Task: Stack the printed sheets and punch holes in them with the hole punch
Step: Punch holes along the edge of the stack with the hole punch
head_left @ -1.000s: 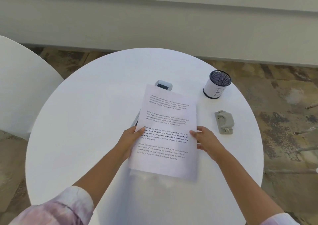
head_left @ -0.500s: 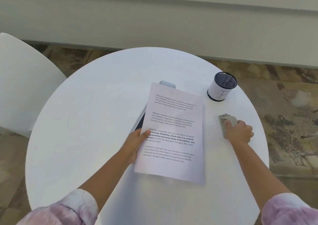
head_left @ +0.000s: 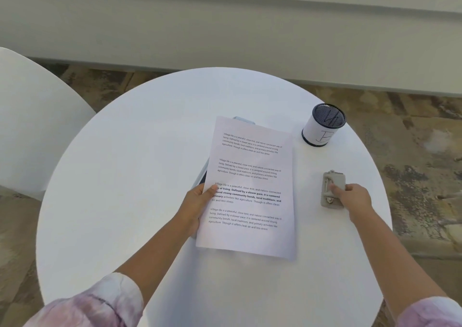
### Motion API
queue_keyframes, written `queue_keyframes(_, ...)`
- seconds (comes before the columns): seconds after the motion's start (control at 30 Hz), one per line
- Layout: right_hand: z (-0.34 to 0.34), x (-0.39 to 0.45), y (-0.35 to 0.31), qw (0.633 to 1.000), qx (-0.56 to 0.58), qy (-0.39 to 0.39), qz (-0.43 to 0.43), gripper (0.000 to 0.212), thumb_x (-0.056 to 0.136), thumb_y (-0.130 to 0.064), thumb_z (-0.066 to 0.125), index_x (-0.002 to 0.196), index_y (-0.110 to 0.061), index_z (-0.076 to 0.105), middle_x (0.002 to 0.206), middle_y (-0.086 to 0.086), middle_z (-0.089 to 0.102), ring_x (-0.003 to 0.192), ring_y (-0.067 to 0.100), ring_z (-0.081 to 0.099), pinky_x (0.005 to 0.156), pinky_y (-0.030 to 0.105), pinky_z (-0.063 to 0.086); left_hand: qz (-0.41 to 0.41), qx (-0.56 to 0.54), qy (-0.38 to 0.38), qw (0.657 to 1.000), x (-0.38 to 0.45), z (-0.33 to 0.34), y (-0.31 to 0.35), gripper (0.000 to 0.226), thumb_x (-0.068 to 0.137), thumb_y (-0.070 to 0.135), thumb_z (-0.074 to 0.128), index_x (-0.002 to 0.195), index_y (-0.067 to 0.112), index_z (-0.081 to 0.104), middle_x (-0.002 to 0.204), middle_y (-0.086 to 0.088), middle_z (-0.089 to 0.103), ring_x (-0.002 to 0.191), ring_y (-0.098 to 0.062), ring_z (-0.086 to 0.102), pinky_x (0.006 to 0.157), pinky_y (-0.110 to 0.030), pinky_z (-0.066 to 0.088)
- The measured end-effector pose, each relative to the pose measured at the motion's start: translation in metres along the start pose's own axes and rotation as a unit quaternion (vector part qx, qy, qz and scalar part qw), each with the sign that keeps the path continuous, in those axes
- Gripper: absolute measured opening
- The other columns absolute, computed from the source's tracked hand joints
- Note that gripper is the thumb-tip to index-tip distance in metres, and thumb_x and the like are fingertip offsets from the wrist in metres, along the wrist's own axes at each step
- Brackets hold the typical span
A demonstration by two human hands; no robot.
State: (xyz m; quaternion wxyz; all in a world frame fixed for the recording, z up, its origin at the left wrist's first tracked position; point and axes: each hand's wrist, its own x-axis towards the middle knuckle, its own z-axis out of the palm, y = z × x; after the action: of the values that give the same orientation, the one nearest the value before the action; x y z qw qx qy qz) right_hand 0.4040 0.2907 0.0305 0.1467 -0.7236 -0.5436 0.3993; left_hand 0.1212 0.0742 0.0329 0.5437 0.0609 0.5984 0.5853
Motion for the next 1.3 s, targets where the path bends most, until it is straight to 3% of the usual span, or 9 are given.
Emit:
queue_keyframes(0.1, -0.007, -0.013, 0.005, 0.977, 0.176, -0.115, 0.024, 0.020, 0.080, -0.015, 0.070, 0.086, -0.002, 0.056, 0.093, 0.018, 0.057, 0.080, 0.027, 0.056, 0.067, 0.032, 0.051, 0.007, 0.003, 0.003, 1.000, 0.000, -0.002, 0.001, 0.024, 0.087, 0.020, 0.060, 0.106, 0.007, 0.064, 0.100, -0.014, 0.070, 0.086, -0.028, 0.067, 0.079, -0.043, 0.055)
queue_keyframes(0.17, -0.008, -0.025, 0.008, 0.932, 0.300, -0.200, 0.044, 0.037, 0.071, -0.009, 0.075, 0.100, -0.005, 0.052, 0.095, 0.016, 0.060, 0.080, 0.024, 0.062, 0.061, 0.023, 0.057, 0.013, 0.006, 0.000, 1.000, -0.001, -0.004, 0.003, 0.024, 0.087, 0.020, 0.059, 0.107, 0.007, 0.064, 0.101, -0.014, 0.070, 0.084, -0.027, 0.067, 0.076, -0.041, 0.056)
queue_keyframes(0.23, -0.007, -0.038, 0.010, 0.905, 0.315, -0.284, 0.033, 0.069, 0.052, -0.017, 0.086, 0.111, -0.007, 0.054, 0.094, 0.010, 0.063, 0.078, 0.018, 0.067, 0.060, 0.020, 0.056, 0.015, 0.013, -0.002, 1.000, -0.001, -0.005, 0.004, 0.025, 0.087, 0.020, 0.059, 0.107, 0.007, 0.063, 0.103, -0.015, 0.069, 0.085, -0.027, 0.067, 0.076, -0.041, 0.056)
queue_keyframes(0.3, -0.003, -0.049, 0.010, 0.888, 0.306, -0.342, 0.017, 0.058, 0.061, -0.014, 0.078, 0.115, -0.006, 0.057, 0.089, 0.006, 0.065, 0.076, 0.013, 0.067, 0.061, 0.019, 0.054, 0.016, 0.022, -0.007, 1.000, -0.001, -0.006, 0.005, 0.027, 0.087, 0.021, 0.059, 0.108, 0.006, 0.063, 0.104, -0.016, 0.069, 0.089, -0.029, 0.066, 0.081, -0.043, 0.054)
queue_keyframes(0.37, 0.002, -0.057, 0.012, 0.880, 0.313, -0.358, 0.022, 0.041, 0.076, -0.005, 0.062, 0.117, -0.003, 0.057, 0.086, 0.003, 0.067, 0.075, 0.011, 0.066, 0.062, 0.018, 0.054, 0.018, 0.028, -0.015, 0.999, -0.002, -0.007, 0.007, 0.027, 0.085, 0.022, 0.061, 0.107, 0.007, 0.064, 0.103, -0.015, 0.069, 0.091, -0.030, 0.065, 0.084, -0.045, 0.053)
queue_keyframes(0.43, 0.006, -0.059, 0.016, 0.873, 0.310, -0.376, 0.025, 0.042, 0.078, -0.007, 0.063, 0.120, -0.002, 0.056, 0.091, 0.004, 0.068, 0.079, 0.013, 0.066, 0.066, 0.019, 0.054, 0.020, 0.037, -0.023, 0.999, -0.004, -0.008, 0.009, 0.024, 0.082, 0.022, 0.062, 0.102, 0.009, 0.065, 0.099, -0.013, 0.071, 0.086, -0.028, 0.067, 0.080, -0.042, 0.055)
queue_keyframes(0.53, 0.010, -0.060, 0.022, 0.869, 0.295, -0.397, 0.018, 0.074, 0.057, -0.026, 0.087, 0.120, -0.002, 0.057, 0.104, 0.009, 0.068, 0.088, 0.015, 0.066, 0.071, 0.020, 0.055, 0.020, 0.047, -0.033, 0.998, -0.006, -0.012, 0.012, 0.017, 0.087, 0.019, 0.058, 0.100, 0.009, 0.065, 0.093, -0.010, 0.072, 0.078, -0.023, 0.069, 0.067, -0.034, 0.057)
queue_keyframes(0.63, 0.011, -0.064, 0.023, 0.869, 0.293, -0.399, 0.021, 0.094, 0.038, -0.036, 0.093, 0.118, -0.003, 0.058, 0.107, 0.010, 0.069, 0.092, 0.016, 0.067, 0.072, 0.021, 0.055, 0.023, 0.061, -0.029, 0.997, -0.007, -0.014, 0.015, 0.013, 0.089, 0.017, 0.056, 0.096, 0.010, 0.065, 0.083, -0.007, 0.074, 0.070, -0.019, 0.070, 0.059, -0.029, 0.056)
queue_keyframes(1.3, 0.018, -0.064, 0.025, 0.859, 0.290, -0.423, 0.008, 0.090, 0.045, -0.034, 0.092, 0.121, -0.001, 0.057, 0.115, 0.015, 0.065, 0.098, 0.020, 0.065, 0.078, 0.024, 0.055, 0.021, 0.103, -0.046, 0.993, -0.009, -0.015, 0.016, 0.014, 0.089, 0.018, 0.057, 0.097, 0.009, 0.066, 0.082, -0.005, 0.074, 0.069, -0.018, 0.069, 0.056, -0.028, 0.054)
